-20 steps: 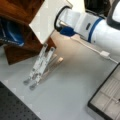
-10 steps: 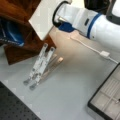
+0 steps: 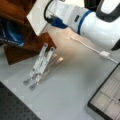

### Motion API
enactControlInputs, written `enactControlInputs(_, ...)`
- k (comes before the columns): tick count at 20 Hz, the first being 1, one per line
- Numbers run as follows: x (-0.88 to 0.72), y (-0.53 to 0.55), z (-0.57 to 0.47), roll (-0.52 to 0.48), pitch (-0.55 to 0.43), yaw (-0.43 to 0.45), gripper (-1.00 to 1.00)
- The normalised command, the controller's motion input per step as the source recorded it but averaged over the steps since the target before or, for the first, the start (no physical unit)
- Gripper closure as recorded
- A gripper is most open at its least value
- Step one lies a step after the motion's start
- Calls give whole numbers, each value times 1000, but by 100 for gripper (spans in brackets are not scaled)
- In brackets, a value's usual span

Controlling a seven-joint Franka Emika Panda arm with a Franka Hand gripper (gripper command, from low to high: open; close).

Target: Open the box. Pick up the pen. Place the pen in the box. Pick up the book. Place the book on the shelf.

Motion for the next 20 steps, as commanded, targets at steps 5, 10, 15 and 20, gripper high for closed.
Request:
enactControlInputs(5, -190, -260, 125, 129, 74, 54, 100)
enactControlInputs(10, -184, -174, 153, 143, 70, 90, 100)
enactControlInputs(15, -246, -211, 158, 174, 67, 133, 100)
enactControlInputs(20, -303, -234, 145, 162, 40, 181, 100)
